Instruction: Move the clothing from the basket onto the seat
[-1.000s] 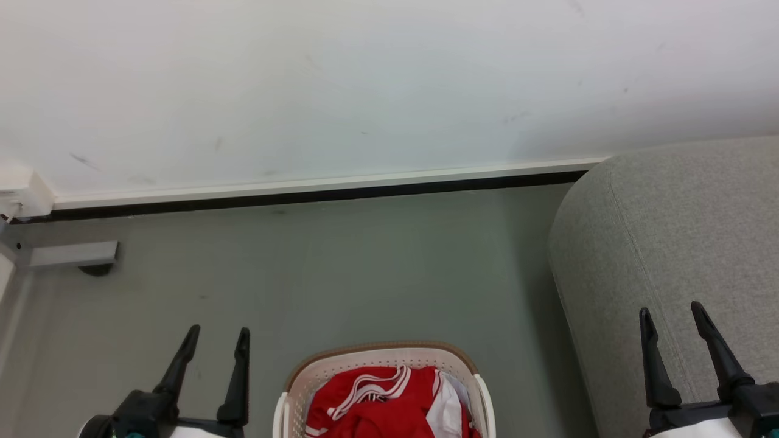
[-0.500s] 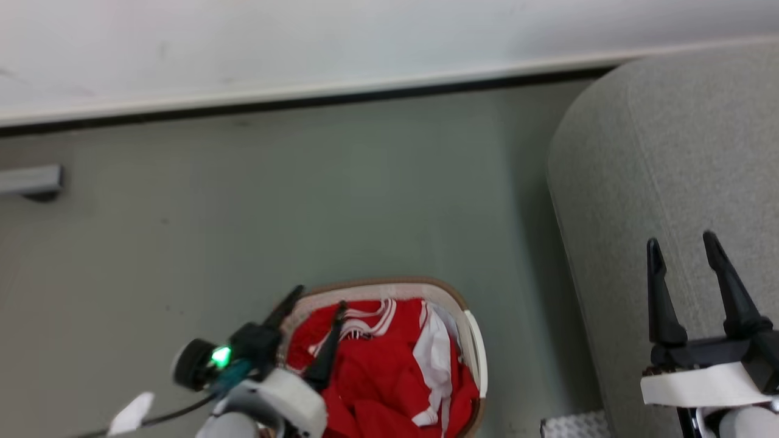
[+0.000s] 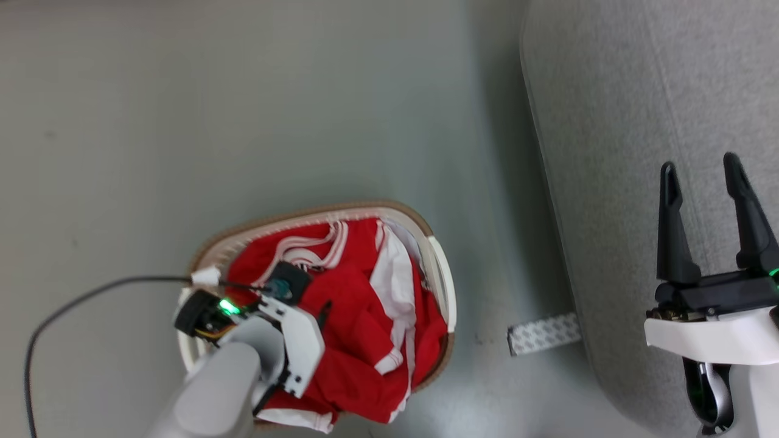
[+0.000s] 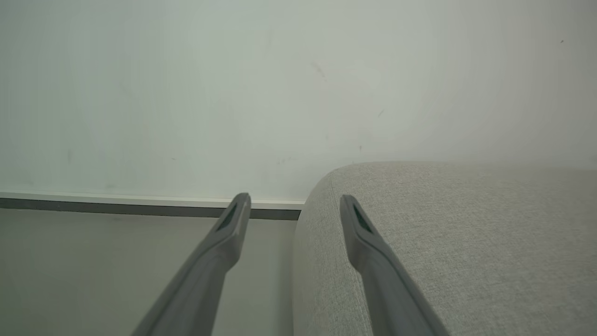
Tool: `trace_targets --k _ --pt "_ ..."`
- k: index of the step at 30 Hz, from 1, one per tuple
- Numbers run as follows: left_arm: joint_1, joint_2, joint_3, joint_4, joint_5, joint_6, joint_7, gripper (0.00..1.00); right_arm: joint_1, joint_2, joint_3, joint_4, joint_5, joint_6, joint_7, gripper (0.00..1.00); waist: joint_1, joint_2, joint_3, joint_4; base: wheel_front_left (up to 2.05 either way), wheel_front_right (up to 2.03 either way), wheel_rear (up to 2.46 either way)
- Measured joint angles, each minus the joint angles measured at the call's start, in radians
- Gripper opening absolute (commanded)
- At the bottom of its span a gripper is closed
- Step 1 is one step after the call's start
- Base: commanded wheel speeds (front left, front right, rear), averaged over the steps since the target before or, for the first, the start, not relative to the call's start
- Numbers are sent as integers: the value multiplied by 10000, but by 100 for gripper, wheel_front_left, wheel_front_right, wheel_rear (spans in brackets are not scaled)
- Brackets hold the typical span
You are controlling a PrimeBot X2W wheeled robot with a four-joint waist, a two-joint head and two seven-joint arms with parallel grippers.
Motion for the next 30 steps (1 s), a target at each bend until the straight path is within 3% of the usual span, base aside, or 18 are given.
trace_targets --k 14,15,16,17,23,30 --pt "-1858 372 35 2242 163 525 -347 100 -434 4 75 -909 499 2 0 100 -1 0 2729 -910 0 0 0" --pt "-1905 376 10 2357 165 552 -447 47 -433 4 90 -918 499 0 0 100 -1 0 2801 -985 0 0 0" --pt "-1948 364 -35 2493 174 546 -535 18 -432 4 90 -922 499 0 0 100 -1 0 2854 -1054 0 0 0" --pt "-2011 330 -79 2604 176 493 -619 0 -429 2 75 -922 499 0 0 100 -1 0 2887 -1101 0 0 0" --pt "-2192 -182 -228 3127 81 328 -1279 0 -379 12 -54 -756 497 2 0 100 -1 0 2586 -934 0 0 0" --pt "-1529 -606 -54 3080 -734 17 -2709 0 -104 21 -176 -182 395 2 0 100 -2 0 1317 -545 0 0 0"
